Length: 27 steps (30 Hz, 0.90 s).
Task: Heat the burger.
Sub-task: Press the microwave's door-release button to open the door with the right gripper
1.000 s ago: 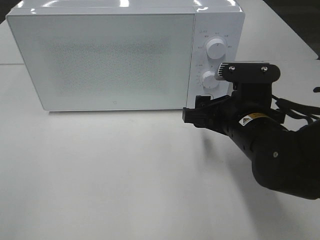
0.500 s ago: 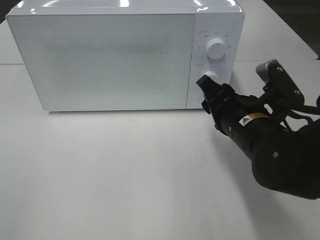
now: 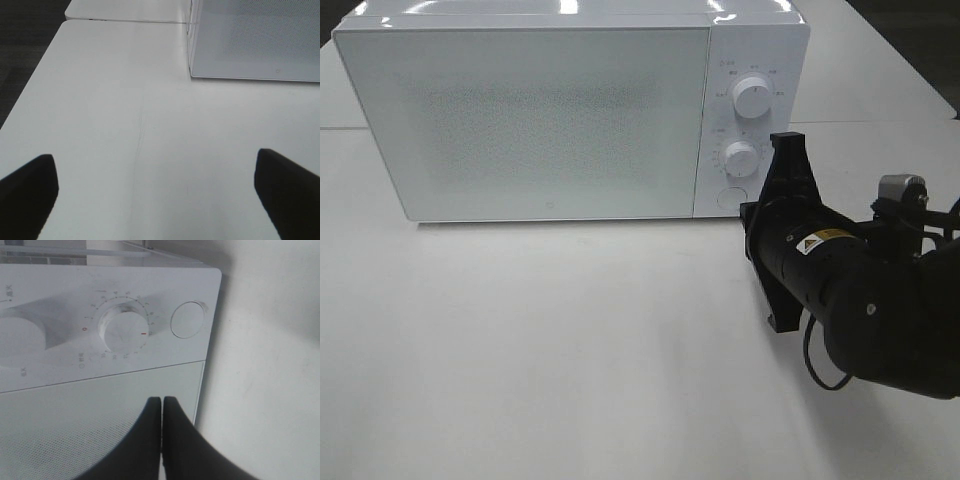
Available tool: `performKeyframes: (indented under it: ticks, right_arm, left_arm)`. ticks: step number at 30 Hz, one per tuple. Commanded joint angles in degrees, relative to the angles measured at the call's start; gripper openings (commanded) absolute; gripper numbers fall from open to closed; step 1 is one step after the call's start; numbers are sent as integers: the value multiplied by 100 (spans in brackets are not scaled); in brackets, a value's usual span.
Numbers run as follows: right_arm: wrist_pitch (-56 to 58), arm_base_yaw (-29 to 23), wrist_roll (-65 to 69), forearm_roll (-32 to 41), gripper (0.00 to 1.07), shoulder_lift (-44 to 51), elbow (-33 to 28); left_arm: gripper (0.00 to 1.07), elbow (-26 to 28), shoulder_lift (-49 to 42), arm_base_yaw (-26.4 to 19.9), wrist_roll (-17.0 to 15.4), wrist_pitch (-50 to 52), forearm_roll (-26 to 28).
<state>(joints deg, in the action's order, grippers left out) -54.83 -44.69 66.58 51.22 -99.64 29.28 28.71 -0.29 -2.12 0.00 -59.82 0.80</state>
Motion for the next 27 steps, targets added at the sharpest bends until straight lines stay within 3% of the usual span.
performKeyframes:
  ticks: [1,14,27]
  right_arm:
    - [92,-29,115,0,0,11,57]
    - [-338,-29,596,-17,0,-647,63]
    - [-252,659,716,-877,0,-1077,607]
  left_arm:
    - [100,-11,-126,-17,0,57,11]
    - [100,-11,-126,-17,0,57,11]
    - [100,-11,-126,-17,0,57,11]
